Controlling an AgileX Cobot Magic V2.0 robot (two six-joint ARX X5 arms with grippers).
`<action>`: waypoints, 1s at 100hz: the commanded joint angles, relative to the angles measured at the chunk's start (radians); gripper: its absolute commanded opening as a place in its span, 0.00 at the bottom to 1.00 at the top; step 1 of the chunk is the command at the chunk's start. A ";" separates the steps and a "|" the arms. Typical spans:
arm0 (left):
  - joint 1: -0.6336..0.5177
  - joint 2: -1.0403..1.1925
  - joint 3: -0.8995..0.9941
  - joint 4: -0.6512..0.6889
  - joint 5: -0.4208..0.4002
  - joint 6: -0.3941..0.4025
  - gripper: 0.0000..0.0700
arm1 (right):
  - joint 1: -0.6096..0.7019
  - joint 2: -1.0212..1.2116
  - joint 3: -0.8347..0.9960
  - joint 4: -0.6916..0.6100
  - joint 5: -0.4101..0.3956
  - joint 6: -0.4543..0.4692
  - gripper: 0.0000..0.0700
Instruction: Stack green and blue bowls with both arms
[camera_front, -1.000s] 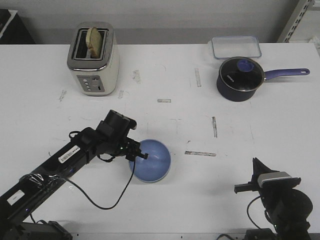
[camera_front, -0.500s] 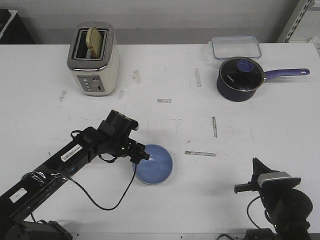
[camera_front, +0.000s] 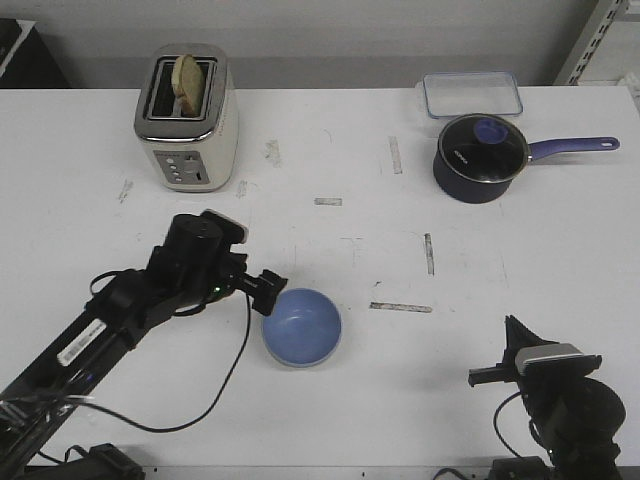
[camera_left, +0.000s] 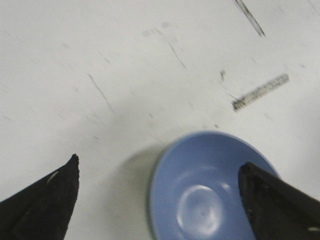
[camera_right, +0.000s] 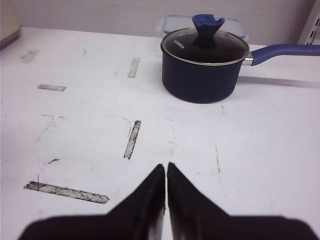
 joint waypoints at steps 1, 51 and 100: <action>0.013 -0.036 0.023 0.011 -0.097 0.127 0.81 | 0.002 0.006 -0.001 0.013 0.003 0.011 0.00; 0.501 -0.353 -0.022 0.072 -0.323 0.230 0.00 | 0.002 0.006 -0.001 0.014 0.003 0.011 0.00; 0.541 -0.685 -0.543 0.314 -0.310 0.205 0.00 | 0.002 0.006 -0.001 0.050 0.004 0.009 0.00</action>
